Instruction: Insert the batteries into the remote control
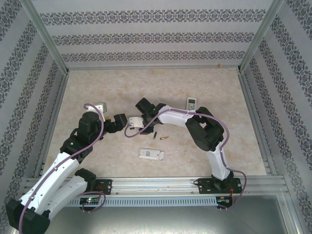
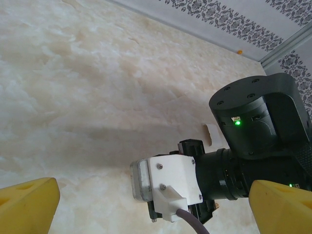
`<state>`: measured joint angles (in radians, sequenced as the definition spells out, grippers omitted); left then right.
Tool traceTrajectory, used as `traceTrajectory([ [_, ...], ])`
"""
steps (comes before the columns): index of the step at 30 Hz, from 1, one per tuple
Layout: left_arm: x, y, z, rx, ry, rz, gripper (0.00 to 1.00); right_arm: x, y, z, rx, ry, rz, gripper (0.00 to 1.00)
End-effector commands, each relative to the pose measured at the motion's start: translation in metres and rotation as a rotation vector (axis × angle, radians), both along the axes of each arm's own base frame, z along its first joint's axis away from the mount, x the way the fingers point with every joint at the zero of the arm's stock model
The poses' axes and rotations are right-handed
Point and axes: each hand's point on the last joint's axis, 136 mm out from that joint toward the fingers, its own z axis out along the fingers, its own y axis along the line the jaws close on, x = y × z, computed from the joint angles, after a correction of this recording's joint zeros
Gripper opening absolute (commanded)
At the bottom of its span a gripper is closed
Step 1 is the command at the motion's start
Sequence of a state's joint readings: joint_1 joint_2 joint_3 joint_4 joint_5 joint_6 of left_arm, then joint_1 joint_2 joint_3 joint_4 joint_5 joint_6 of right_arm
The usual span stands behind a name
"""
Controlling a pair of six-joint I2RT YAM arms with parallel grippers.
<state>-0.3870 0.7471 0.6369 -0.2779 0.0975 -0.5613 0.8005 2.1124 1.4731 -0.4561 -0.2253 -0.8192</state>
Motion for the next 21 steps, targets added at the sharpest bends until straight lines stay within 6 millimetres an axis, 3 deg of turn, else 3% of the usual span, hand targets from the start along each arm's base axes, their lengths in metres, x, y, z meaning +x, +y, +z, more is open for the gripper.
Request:
traceTrajectory([
  [1,0.000,-0.004,0.001,-0.014,-0.017,-0.012,1.00,-0.005,-0.010,-0.013,-0.064,0.035,0.008,0.26],
  [6,0.001,-0.004,0.003,-0.018,-0.021,-0.014,1.00,-0.007,-0.004,0.003,-0.007,0.059,-0.027,0.20],
  [9,0.002,-0.003,0.004,-0.012,-0.021,-0.010,1.00,-0.002,0.004,0.028,0.083,0.089,-0.149,0.18],
  [12,0.002,-0.003,0.006,-0.007,-0.022,-0.010,1.00,0.005,0.009,0.060,0.217,0.183,-0.404,0.16],
  [14,0.003,-0.003,0.008,-0.003,-0.023,-0.010,1.00,0.009,0.001,0.080,0.284,0.246,-0.641,0.13],
  [17,0.006,-0.004,0.008,0.000,-0.025,-0.011,1.00,0.005,-0.022,0.087,0.331,0.368,-1.001,0.13],
  [21,0.013,-0.011,0.008,-0.009,-0.020,-0.030,1.00,-0.009,-0.046,0.088,0.388,0.447,-1.255,0.06],
])
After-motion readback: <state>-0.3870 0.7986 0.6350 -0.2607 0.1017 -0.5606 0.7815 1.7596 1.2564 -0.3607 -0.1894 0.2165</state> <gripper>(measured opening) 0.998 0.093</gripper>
